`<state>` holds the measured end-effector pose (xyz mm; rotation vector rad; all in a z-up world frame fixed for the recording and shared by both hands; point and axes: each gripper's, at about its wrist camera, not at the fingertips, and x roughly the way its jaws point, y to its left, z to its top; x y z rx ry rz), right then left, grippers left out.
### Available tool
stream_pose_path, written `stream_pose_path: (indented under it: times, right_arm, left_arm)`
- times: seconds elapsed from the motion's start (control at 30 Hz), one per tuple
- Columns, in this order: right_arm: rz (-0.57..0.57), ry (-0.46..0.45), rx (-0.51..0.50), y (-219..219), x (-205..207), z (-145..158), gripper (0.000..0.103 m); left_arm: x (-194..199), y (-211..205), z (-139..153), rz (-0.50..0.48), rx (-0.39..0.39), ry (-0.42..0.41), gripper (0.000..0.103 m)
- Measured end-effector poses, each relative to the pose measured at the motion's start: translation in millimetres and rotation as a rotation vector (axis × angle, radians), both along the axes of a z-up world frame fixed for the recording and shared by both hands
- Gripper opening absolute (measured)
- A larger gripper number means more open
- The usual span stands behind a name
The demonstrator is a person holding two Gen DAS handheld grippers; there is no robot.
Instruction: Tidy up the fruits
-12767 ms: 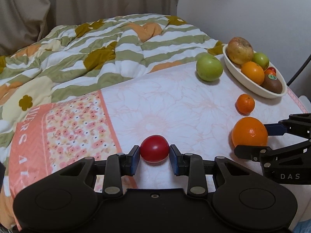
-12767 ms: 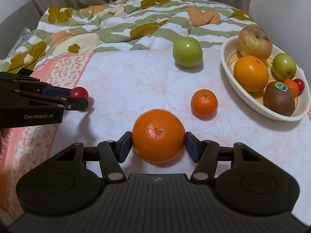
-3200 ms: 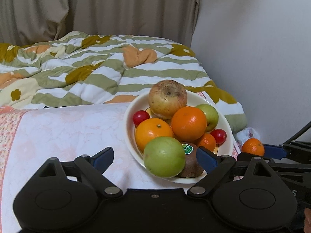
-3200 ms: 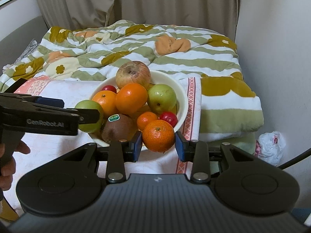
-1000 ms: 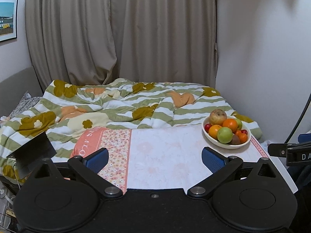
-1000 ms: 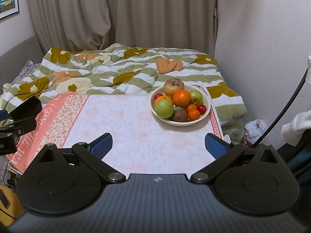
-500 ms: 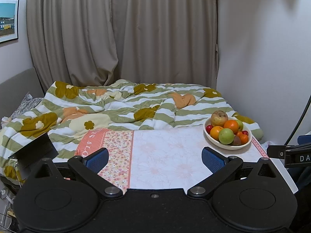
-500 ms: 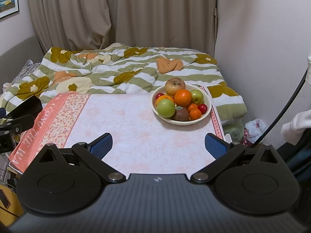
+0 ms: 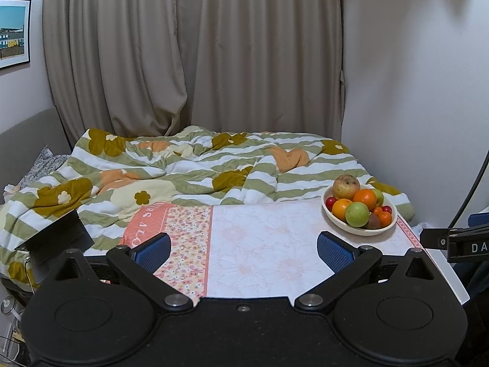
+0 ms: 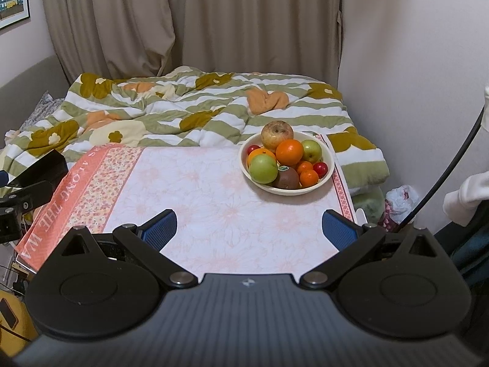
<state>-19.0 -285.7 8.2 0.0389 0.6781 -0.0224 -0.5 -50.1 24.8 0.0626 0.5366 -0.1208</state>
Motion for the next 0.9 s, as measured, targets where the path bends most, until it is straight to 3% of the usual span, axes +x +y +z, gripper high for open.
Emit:
stream_pose_path:
  times: [0.6, 0.9]
  right_arm:
    - [0.000, 0.005, 0.007, -0.7, -3.0, -4.7, 0.103]
    - [-0.007, 0.003, 0.006, 2.9, -5.9, -2.3, 0.103]
  left_arm:
    - [-5.2, -0.9, 1.4, 0.000, 0.014, -0.001, 0.103]
    - [-7.6, 5.5, 2.3, -0.007, -0.017, 0.012, 0.103]
